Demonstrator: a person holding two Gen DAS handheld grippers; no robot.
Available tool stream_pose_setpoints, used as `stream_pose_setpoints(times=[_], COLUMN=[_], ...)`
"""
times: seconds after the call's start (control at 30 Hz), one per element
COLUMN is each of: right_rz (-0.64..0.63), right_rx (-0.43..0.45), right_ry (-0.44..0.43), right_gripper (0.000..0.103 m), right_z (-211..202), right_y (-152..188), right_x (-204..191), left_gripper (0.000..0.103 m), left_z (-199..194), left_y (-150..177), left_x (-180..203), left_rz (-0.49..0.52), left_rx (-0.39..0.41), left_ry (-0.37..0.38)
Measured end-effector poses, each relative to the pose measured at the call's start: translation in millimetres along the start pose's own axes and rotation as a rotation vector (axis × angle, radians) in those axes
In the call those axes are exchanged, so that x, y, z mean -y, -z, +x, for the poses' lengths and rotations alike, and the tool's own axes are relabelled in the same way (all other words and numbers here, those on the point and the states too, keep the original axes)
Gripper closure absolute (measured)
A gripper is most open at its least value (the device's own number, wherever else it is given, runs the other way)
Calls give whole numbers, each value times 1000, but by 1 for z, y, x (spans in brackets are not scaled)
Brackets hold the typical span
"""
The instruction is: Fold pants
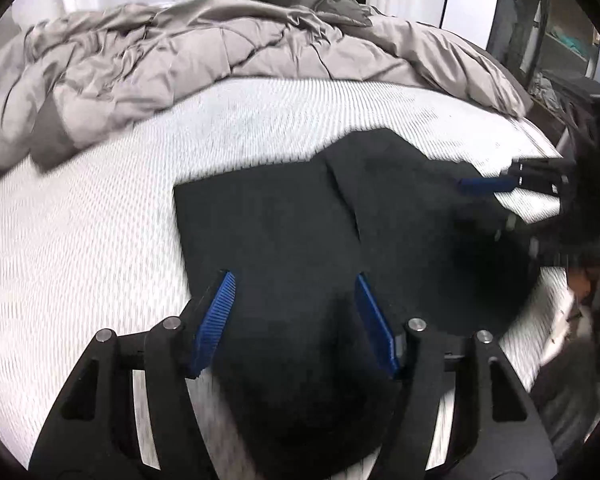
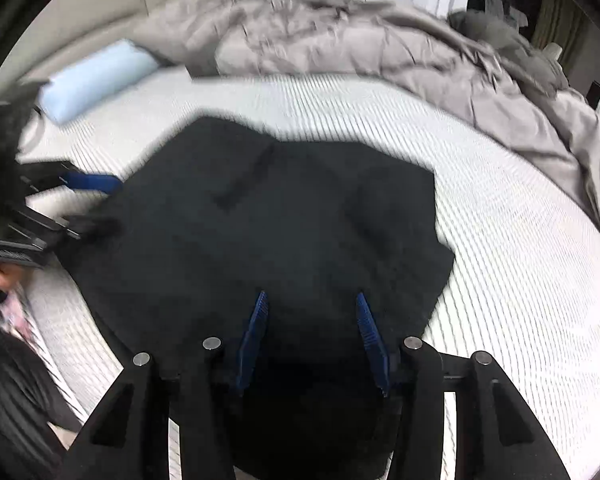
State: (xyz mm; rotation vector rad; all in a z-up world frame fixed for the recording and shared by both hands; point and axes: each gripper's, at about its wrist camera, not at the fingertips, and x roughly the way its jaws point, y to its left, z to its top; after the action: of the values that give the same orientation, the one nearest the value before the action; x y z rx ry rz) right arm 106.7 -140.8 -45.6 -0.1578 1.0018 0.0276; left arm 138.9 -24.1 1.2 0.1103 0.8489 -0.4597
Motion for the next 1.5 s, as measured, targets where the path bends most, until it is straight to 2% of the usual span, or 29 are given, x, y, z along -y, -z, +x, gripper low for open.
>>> stream_pose_setpoints(times=[0.07,0.13,0.2,0.23,0.27,0.37,0.47,0.53,0.63,0.7,0.73,0.77,0.87,1.0,1.03,1.1,1.17,1.27,1.3,1.37,1.4,1.5], right_rz=[-17,-46,-92,-96,-78,11,117,200,180,93,41,44,218,315,352,398,406,468,462,440,432,424], right_rx=[-17,-71,-126,-129,-120,-92,-20,21,1,-59,-90,-101,-68,-26,-30,-56,-84,-84,-83,-76,-70,-38], right_ry=[-10,16,114,166,173,92,46,11,18,105,211,229,47,-151,-237,-317,-322,-397,-401,-392,-388,-361], right_gripper=[55,55,56,56,56,58,56,54,54,55,55,53,52,41,40,38,37,40,44,54,61,70], right_z=[18,52,72,67,58,27,1,1,27,47,55,54,28,0,0,5,9,14,15,13,14,15], right_y=[-14,-26,-20,-12,-5,11,8,-2,-14,-18,-15,-6,14,32,38,49,61,71,71,71,68,55], right_x=[-10,-15,-12,-5,7,37,57,67,61,57,57,59,89,104,108,108,105,107,106,102,99,95], left_gripper=[47,47,46,46,46,46,46,46,44,38,36,36,37,37,37,37,40,52,58,63,63,64], left_z=[31,52,51,43,37,19,16,35,64,66,62,56,27,-10,-13,-15,-13,-16,-16,-16,-15,-6], left_y=[-20,-25,-20,-14,-12,-13,-37,-46,-44,-39,-35,-31,-15,10,14,24,33,41,41,40,38,27], left_x=[-2,-13,-22,-28,-31,-40,-59,-63,-67,-75,-80,-82,-78,-57,-51,-38,-29,-23,-23,-20,-20,-25], left_rz=[15,13,-9,-16,-27,-36,-94,-126,-115,-148,-161,-172,-166,-161,-159,-149,-151,-184,-187,-175,-174,-181], left_rx=[-48,-91,-77,-71,-71,-53,10,-20,-89,-78,-82,-86,-70,-68,-70,-96,-123,-119,-115,-107,-103,-89], left_ry=[-25,-24,6,10,4,-49,-16,-24,-32,-19,-26,-38,-100,-74,-63,-39,-35,-12,-7,-13,-19,-51])
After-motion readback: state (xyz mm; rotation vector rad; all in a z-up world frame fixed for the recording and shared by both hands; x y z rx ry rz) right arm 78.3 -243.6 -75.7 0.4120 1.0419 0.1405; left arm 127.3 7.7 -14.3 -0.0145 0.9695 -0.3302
